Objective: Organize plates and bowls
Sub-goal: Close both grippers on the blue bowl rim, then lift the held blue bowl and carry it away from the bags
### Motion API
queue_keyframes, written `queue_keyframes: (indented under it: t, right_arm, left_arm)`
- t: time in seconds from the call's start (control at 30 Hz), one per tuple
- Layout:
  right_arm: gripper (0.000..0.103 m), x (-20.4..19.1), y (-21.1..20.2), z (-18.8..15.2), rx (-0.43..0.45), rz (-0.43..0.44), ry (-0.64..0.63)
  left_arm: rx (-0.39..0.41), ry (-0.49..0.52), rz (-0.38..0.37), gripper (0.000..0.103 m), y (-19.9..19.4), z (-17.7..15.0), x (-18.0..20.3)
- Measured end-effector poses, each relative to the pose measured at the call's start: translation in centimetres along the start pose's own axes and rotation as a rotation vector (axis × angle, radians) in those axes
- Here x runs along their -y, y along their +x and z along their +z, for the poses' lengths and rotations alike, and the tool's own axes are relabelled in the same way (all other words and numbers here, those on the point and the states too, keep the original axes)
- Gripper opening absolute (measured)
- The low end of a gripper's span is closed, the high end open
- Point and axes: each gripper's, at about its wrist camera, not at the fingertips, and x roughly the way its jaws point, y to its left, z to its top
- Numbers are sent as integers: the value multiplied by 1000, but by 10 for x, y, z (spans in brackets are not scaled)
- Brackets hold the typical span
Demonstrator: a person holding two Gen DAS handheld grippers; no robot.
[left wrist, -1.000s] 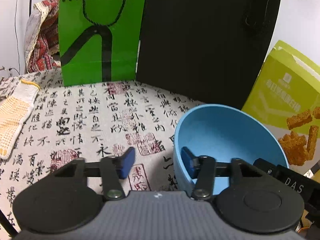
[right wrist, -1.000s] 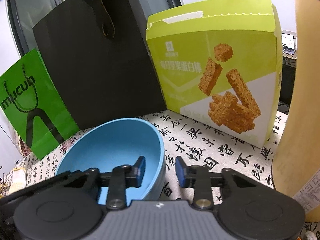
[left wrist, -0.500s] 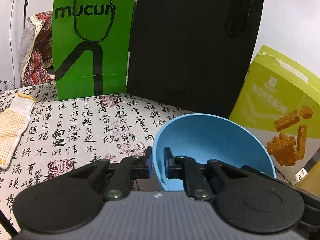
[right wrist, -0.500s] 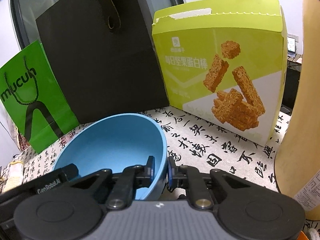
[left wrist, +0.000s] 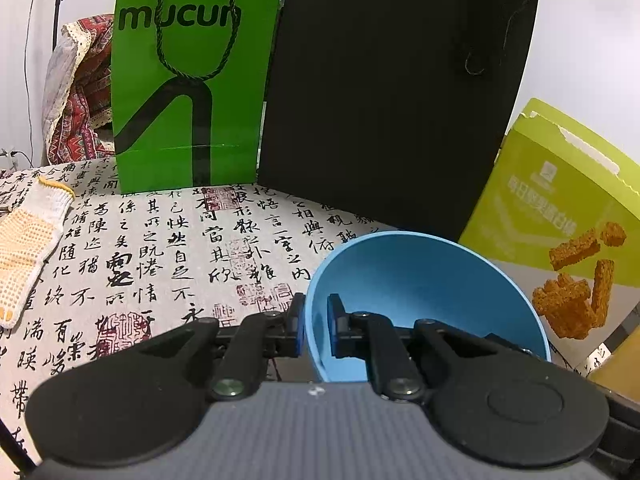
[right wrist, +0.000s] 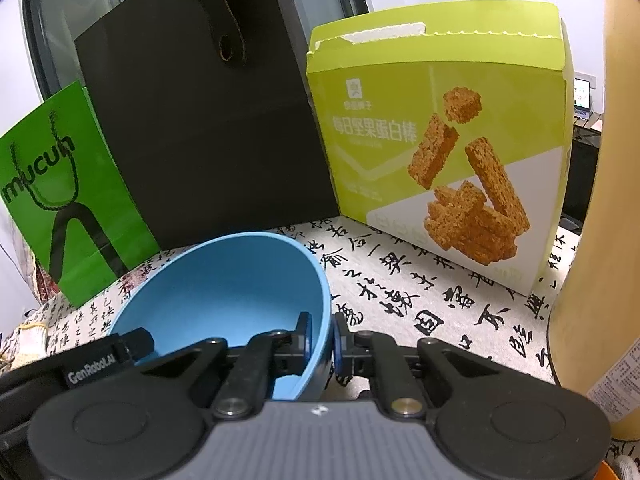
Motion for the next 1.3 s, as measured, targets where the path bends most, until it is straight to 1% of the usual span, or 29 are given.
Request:
queue_keyframes:
  t: [0.2, 0.27, 0.47, 0.63, 0.83, 1.0, 1.17, 1.3]
  right_arm:
    - [9, 0, 0, 0, -1, 2, 1]
    - [9, -1, 0, 0, -2, 0, 1]
    - [9, 0, 2, 0, -4, -5, 4]
    - [9, 0, 2, 0, -4, -5, 4]
    - [8, 1, 2, -1, -6, -9, 10]
    - [8, 0, 0, -1, -4, -1, 20]
    - [9, -3, -7, 0, 2, 6, 32]
    - [9, -5, -18, 3, 3, 30, 49]
  left_arm:
    - [-15, -4, 2, 12, 2, 0, -1]
    - [-20, -6, -8, 12, 2, 0, -1]
    - [-2, -2, -9, 12, 0, 0, 0]
    - [1, -5, -2, 8, 0, 0, -1]
    - [9, 10, 10, 7, -2, -1, 2]
    - [15, -1, 10, 7, -5, 2, 2]
    - [7, 23, 19, 7, -12, 6, 6]
    - [20, 63, 32, 7, -28, 10, 8]
